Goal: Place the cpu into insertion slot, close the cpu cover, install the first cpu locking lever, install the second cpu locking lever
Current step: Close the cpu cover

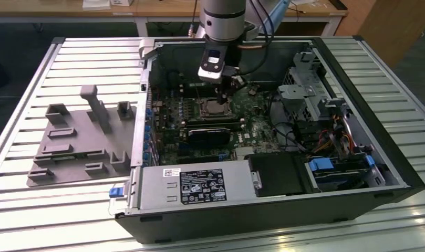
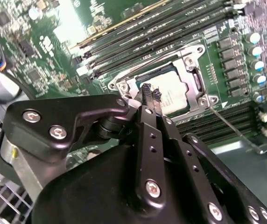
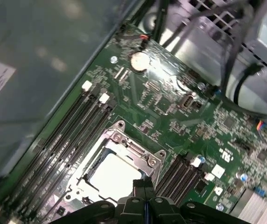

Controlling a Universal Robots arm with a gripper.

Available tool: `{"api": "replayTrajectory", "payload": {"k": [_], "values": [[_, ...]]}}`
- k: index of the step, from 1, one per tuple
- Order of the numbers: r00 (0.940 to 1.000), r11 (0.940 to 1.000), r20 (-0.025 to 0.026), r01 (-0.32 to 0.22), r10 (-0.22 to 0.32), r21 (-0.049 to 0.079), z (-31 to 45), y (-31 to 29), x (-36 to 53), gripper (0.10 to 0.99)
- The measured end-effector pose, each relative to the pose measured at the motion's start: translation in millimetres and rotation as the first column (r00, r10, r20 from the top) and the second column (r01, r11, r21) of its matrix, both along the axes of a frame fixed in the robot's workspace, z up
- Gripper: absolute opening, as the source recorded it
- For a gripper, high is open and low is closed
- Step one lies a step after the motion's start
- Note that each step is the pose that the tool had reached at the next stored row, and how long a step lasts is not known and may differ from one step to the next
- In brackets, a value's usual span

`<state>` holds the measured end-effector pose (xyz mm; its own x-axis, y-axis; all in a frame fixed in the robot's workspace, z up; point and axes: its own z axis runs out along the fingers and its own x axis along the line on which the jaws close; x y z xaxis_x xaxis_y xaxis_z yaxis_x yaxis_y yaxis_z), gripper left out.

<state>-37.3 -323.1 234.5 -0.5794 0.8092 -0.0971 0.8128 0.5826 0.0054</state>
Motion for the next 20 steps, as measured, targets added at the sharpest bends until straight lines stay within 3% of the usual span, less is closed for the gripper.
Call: {"api": "replayTrajectory", "payload": {"k": [5,9,14,17,20], "values": [[0.9959,0.9959,0.0000,-0.090,0.090,0.000,-0.1,0.0,0.0,0.102],[0.9866,0.9866,0.0000,-0.163,0.163,0.000,-0.2,0.0,0.0,0.102],[0.9678,0.9678,-0.0001,-0.252,0.252,0.000,-0.3,0.0,0.0,0.102],[0.9523,0.9523,0.0000,-0.305,0.305,0.000,-0.4,0.0,0.0,0.102],[0.9386,0.9385,-0.0034,-0.345,0.345,-0.010,-0.6,0.0,-0.4,0.102]]}}
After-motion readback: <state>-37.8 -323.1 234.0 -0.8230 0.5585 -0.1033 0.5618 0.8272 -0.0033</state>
